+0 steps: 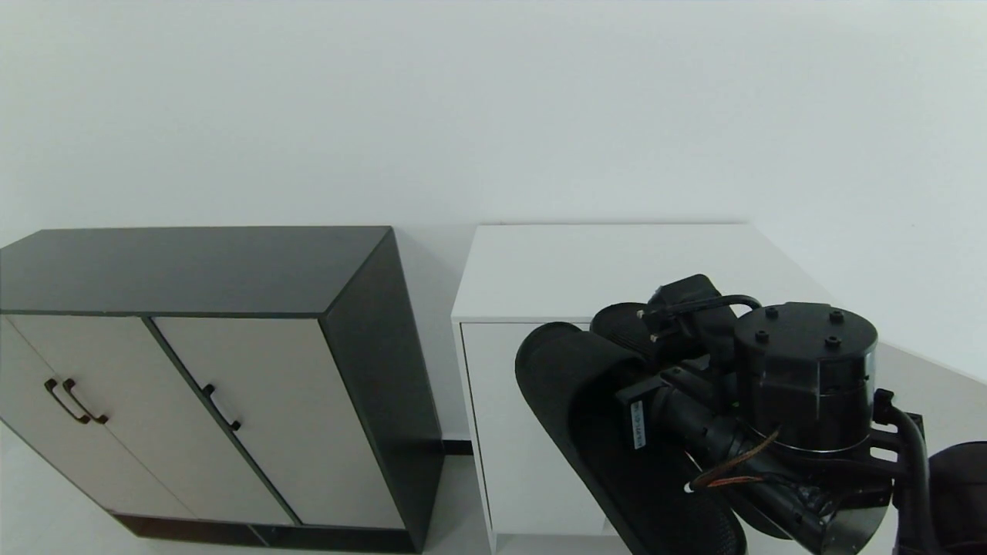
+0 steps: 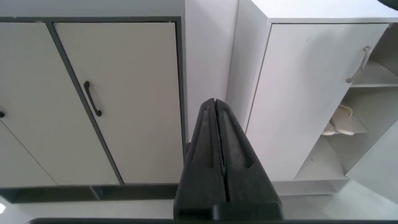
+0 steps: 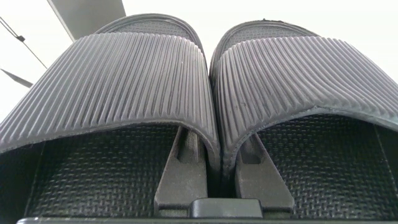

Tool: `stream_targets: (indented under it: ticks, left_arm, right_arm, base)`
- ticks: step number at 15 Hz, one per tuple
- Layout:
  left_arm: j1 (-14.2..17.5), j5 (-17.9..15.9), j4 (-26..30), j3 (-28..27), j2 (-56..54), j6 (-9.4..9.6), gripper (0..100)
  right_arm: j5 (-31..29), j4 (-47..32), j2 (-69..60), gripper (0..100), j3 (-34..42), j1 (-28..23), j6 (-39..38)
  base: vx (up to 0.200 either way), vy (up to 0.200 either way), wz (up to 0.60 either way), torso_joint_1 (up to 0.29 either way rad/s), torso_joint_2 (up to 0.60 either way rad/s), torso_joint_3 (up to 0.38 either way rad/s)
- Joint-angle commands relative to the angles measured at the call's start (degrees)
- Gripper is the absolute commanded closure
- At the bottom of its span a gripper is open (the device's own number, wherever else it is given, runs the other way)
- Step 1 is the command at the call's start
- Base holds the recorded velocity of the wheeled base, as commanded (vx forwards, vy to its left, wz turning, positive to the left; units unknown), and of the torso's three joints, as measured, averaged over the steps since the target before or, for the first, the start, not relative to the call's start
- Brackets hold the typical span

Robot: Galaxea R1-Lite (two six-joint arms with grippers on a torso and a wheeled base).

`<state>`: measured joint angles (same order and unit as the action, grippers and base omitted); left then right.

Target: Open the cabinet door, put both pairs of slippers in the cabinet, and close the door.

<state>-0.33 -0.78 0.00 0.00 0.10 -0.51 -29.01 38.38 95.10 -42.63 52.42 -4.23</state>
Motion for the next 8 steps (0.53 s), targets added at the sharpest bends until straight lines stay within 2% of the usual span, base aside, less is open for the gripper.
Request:
stream_targets:
  ticks: [1,3,8]
  left_arm:
    - [-0.02,-0.01,0.00,0.00,-0.01,-0.02,100]
    - [-0.02,-0.01,0.00,0.00,-0.01,-0.02,100]
    - [-0.02,-0.01,0.00,0.00,-0.01,-0.02,100]
  right_arm:
    - [0.01,0.03,0.35,100,0.00,0.05,0.01]
    - [0.01,0.03,0.53,100,0.00,0.05,0.01]
    - [-0.08,0.03,0.53,100,0.09,-0.12,-0.08]
  base:
    - [0.000,0.000,0.00,0.000,0.00,0.000]
    - [0.000,0.000,0.00,0.000,0.00,0.000]
    - [0.000,-0.200,0.00,0.006,0.00,0.000]
